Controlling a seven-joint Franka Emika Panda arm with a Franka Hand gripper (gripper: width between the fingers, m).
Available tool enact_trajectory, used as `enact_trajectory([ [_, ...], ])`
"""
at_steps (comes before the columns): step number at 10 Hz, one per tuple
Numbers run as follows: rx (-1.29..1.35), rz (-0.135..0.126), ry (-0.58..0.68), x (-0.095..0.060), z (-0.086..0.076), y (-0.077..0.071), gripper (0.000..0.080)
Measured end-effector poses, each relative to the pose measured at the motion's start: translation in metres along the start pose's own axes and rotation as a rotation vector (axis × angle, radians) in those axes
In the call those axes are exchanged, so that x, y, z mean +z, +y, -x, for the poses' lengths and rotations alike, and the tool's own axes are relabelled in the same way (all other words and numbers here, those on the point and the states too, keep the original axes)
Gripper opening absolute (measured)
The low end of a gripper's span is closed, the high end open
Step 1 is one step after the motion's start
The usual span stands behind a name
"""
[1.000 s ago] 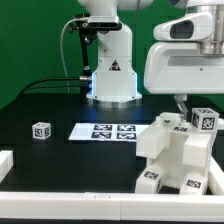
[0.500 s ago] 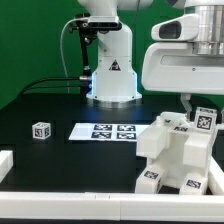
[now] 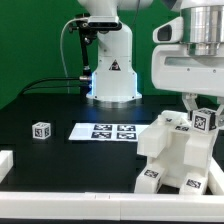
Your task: Assemble chair
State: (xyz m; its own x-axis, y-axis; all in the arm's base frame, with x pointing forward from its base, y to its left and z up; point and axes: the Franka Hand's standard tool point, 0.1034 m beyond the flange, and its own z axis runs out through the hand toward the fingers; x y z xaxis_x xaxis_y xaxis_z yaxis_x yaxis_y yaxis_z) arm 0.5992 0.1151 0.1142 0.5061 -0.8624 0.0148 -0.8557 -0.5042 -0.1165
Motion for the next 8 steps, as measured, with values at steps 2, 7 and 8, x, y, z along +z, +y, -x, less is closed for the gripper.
enact_trajectory([
  [2,0.120,-0.024,-0.018,-0.0001,0.0002,-0.0002,0.0281],
  [7,-0.224,-0.020,-0.020,-0.0022,-0.0035,-0.0023,0.0637],
  [8,-0.403,-0.011,-0.023,-0.0020,-0.0060,-0.0009,0.0637],
])
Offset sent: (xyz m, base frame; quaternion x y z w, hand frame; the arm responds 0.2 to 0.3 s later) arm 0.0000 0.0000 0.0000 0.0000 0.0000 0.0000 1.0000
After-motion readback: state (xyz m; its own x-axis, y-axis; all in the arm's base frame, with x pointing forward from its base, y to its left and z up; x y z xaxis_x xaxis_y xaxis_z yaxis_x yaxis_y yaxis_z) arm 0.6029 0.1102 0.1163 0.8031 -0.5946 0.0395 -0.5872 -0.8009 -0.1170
